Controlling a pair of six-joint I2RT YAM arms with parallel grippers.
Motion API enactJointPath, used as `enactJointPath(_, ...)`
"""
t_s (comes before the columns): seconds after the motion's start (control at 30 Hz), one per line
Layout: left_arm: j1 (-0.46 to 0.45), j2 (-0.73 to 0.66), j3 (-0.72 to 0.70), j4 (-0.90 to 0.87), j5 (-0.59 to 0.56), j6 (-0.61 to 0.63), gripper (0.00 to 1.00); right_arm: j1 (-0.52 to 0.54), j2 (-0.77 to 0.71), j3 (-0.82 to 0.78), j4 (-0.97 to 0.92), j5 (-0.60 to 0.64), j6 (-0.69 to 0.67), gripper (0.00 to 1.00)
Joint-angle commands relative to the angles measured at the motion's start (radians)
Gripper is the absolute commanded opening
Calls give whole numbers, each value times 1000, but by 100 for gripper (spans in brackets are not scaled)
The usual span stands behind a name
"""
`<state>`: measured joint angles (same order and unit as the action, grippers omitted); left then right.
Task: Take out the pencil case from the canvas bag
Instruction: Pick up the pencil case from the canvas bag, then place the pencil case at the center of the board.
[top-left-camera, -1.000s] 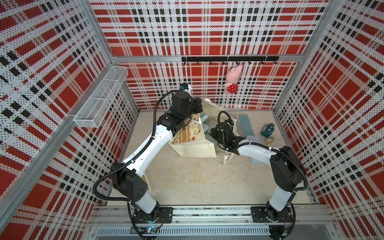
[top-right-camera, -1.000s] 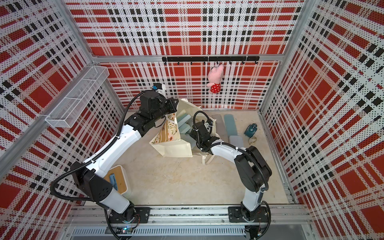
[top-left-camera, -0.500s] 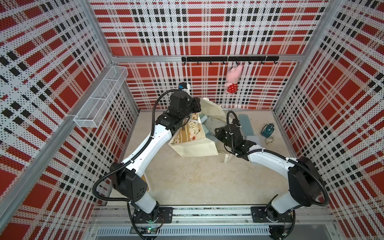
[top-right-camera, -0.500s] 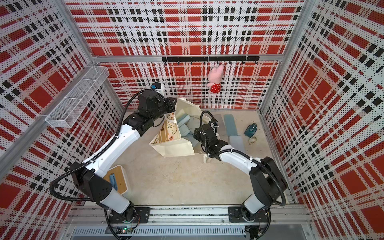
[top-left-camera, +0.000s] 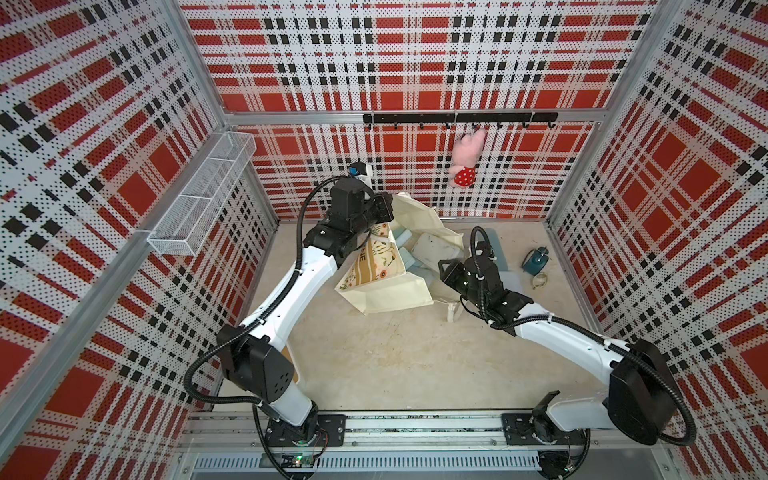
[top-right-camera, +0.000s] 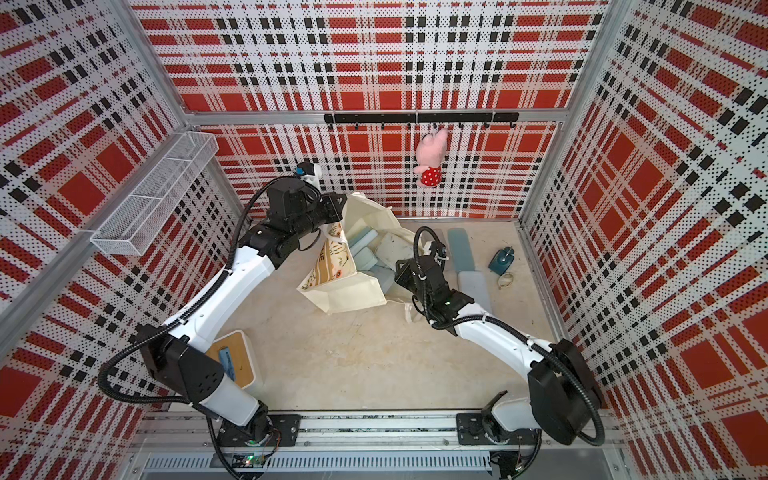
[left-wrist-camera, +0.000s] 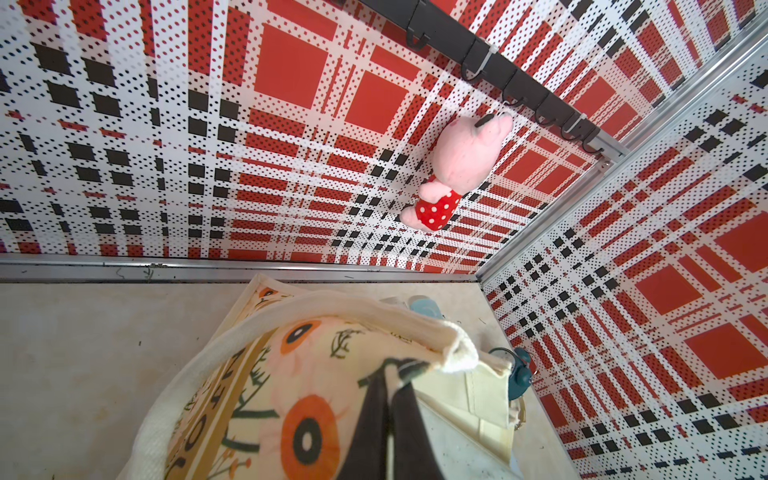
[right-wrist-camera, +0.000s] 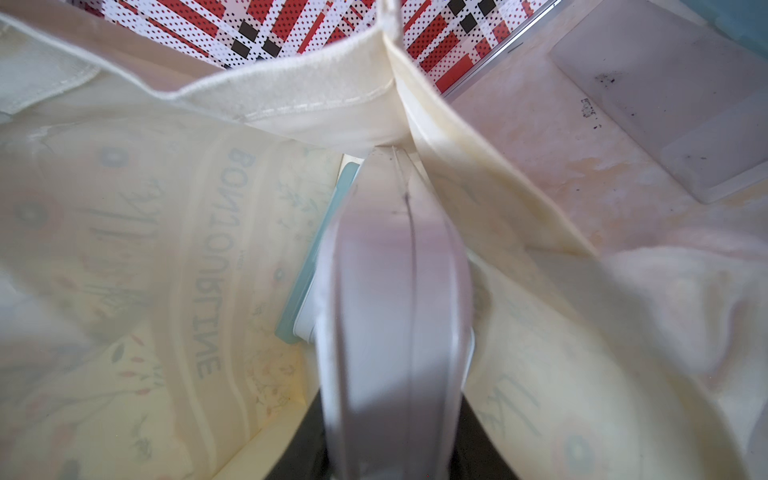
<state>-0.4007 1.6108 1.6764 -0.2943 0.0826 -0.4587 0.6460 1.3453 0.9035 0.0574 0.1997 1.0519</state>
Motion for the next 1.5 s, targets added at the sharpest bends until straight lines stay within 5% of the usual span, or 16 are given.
enactJointPath(0.0, 34, -17, 93, 124, 39, 36, 0, 6, -77, -7, 42, -26, -37, 17)
enactJointPath(0.6, 145, 107, 334, 3, 100, 86, 0, 4, -349, -43, 39, -104, -327, 16)
enactJointPath(1.0, 328, 94, 342, -29, 137, 84, 0, -2, -468, -85, -88, -22, -341, 14)
enactJointPath(1.47, 330, 82, 324, -23, 152, 75, 0, -11, -499, -131, -341, 218, -315, 14)
